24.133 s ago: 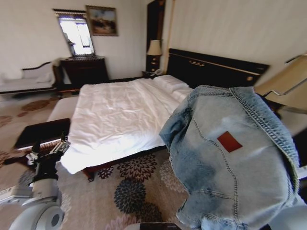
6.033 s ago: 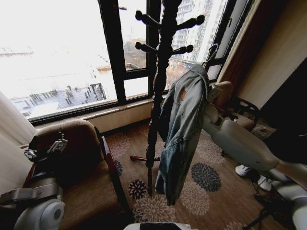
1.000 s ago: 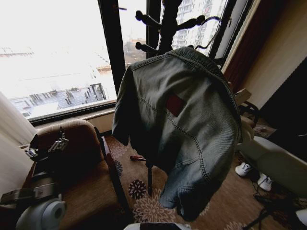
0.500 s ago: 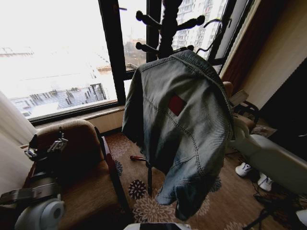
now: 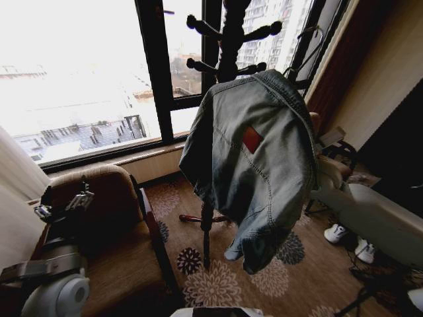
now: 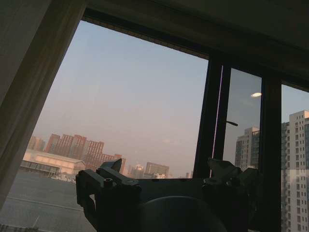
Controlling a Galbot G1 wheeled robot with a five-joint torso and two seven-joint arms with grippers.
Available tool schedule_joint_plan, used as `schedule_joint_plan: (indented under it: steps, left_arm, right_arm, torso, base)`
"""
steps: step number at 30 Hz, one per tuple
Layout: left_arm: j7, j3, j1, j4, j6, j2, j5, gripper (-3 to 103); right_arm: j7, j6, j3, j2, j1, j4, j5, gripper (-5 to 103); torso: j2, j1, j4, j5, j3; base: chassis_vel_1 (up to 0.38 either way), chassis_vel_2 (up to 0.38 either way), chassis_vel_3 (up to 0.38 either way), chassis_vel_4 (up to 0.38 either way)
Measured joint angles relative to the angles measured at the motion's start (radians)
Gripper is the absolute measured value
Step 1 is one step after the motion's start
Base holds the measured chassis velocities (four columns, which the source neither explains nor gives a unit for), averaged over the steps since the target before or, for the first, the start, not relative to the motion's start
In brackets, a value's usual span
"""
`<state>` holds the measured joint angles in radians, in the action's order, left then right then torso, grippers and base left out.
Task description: Pick up the clothes from the bed and hang them on the clothes hanger.
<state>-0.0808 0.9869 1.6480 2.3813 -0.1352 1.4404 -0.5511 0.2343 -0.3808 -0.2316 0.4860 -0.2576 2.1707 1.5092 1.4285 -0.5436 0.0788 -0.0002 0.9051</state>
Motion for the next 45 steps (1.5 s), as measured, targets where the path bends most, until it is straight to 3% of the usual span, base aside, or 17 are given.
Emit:
schedule_joint_plan:
  steps: [7, 11, 17, 21, 24, 31, 36, 45]
  left_arm:
    - [0.001, 0.001, -0.001, 0.000, 0.000, 0.000, 0.000, 100]
    - [0.001, 0.001, -0.001, 0.000, -0.001, 0.000, 0.000, 100]
    - [0.001, -0.001, -0.001, -0.001, -0.001, -0.001, 0.002, 100]
    - [0.002, -0.002, -0.001, -0.004, -0.001, -0.001, 0.003, 100]
    - [0.002, -0.002, 0.000, -0.006, -0.002, 0.000, 0.006, 100]
    - [0.002, -0.002, 0.002, -0.006, -0.002, 0.001, 0.009, 100]
    - [0.002, -0.003, 0.001, -0.006, -0.002, 0.003, 0.014, 100]
    - [0.002, -0.014, -0.001, -0.009, -0.002, 0.013, 0.029, 100]
  right_arm:
    - [-0.056, -0.014, -0.011, 0.019, 0.012, 0.019, 0.044, 20]
    - [-0.024, -0.017, -0.028, 0.036, 0.018, 0.052, 0.014, 20]
    - [0.148, 0.028, -0.056, 0.064, 0.018, 0.121, -0.046, 20]
    - [0.208, 0.039, -0.056, 0.072, 0.032, 0.145, -0.022, 20]
    - [0.287, 0.041, -0.048, 0.078, 0.038, 0.191, 0.058, 20]
    - [0.384, 0.058, -0.040, 0.066, 0.034, 0.240, 0.042, 20]
    - [0.546, 0.114, -0.040, 0.026, 0.019, 0.287, -0.024, 20]
    - [0.695, 0.179, -0.029, -0.076, -0.005, 0.334, -0.043, 20]
  torso:
    - [0.000, 0.000, 0.0001, 0.0003, 0.000]
    - [0.000, 0.000, 0.0000, 0.0000, 0.000]
    - [0.000, 0.000, 0.0001, 0.0002, 0.000]
    - [0.000, 0.000, 0.0000, 0.0001, 0.000]
    - [0.000, 0.000, 0.0000, 0.0001, 0.000]
    - [0.000, 0.000, 0.0000, 0.0002, 0.000]
    - [0.000, 0.000, 0.0000, 0.0005, 0.000]
    - [0.000, 0.000, 0.0002, 0.0004, 0.000]
  base:
    - [0.000, 0.000, 0.000, 0.000]
    - [0.000, 0.000, 0.000, 0.000]
    - [0.000, 0.000, 0.000, 0.000]
    - [0.000, 0.000, 0.000, 0.000]
    - [0.000, 0.000, 0.000, 0.000]
    - [0.000, 0.000, 0.000, 0.000]
    - [0.000, 0.000, 0.000, 0.000]
    - [0.000, 0.000, 0.000, 0.000]
